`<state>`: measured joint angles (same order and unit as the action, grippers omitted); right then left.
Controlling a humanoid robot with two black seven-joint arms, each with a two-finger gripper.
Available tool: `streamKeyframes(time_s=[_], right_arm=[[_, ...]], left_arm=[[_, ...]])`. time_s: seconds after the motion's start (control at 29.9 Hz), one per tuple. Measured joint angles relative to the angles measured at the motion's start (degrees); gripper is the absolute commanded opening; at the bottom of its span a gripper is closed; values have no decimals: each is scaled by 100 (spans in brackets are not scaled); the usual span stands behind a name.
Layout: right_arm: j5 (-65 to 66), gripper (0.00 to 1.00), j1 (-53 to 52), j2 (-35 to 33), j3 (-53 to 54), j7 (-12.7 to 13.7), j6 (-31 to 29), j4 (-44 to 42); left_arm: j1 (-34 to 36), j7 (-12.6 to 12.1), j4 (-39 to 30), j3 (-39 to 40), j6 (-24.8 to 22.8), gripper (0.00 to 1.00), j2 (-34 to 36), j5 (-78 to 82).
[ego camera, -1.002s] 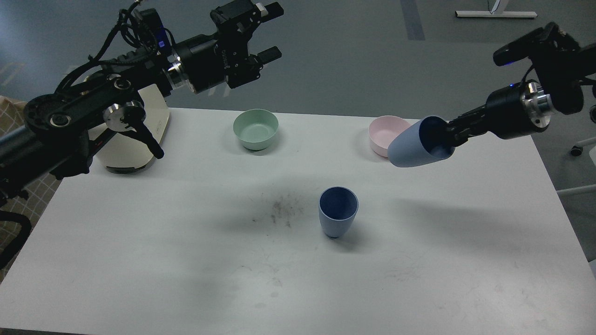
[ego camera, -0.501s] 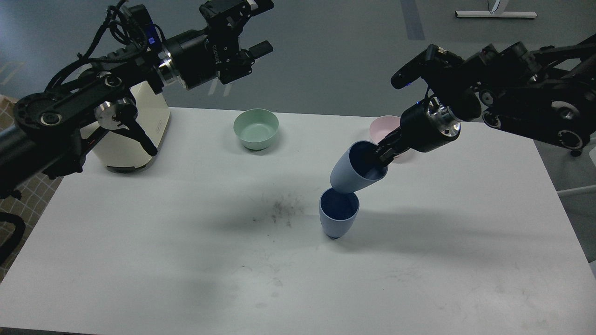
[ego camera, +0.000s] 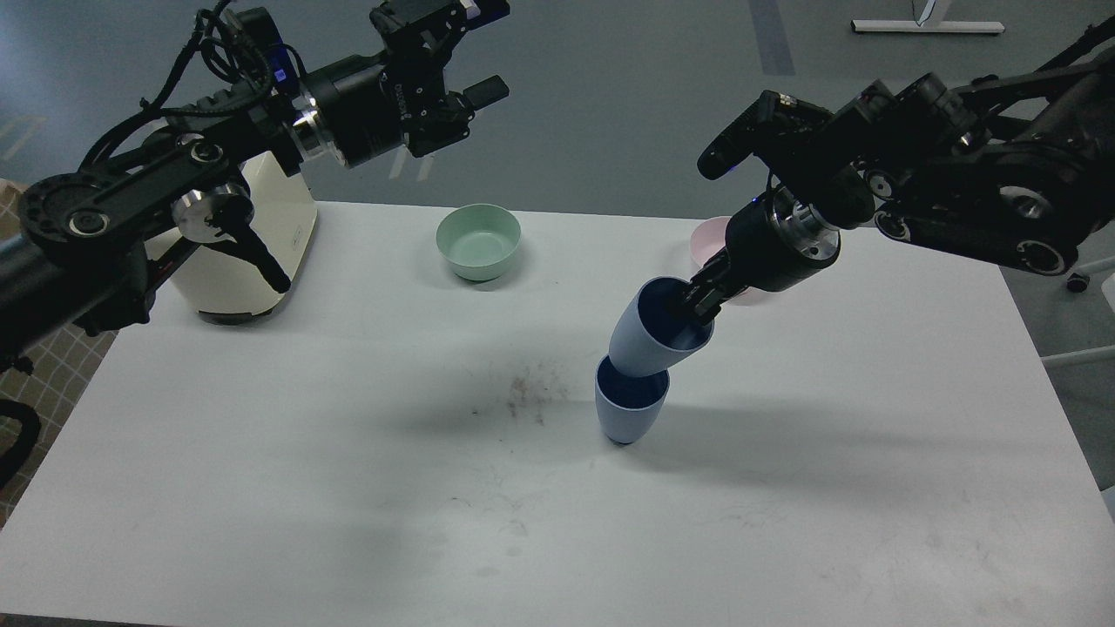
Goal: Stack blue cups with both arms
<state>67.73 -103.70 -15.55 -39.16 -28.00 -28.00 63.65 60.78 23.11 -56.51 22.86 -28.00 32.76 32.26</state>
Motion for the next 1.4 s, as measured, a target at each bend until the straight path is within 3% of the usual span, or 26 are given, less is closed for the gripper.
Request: streamKeyframes(time_s=[0.73,0.87,1.07,1.27,1.4], right_arm=[[-66,0,-10,293,-100,0,0,32],[-76,23,3,322,-136,0,0,24],[-88,49,18,303,-153,0,0,8],[-263,91,27,297,-144,0,0,-28],[-622,96,29,280,-2,-2,0,-321]], left_arm=[[-22,0,-10,0,0,97,43,0],[-22,0,-10,0,0,97,46,0],[-22,0,-10,0,0,97,45,0],[-22,0,-9,0,0,97,40,8],[-22,0,-9,0,0,97,43,9]])
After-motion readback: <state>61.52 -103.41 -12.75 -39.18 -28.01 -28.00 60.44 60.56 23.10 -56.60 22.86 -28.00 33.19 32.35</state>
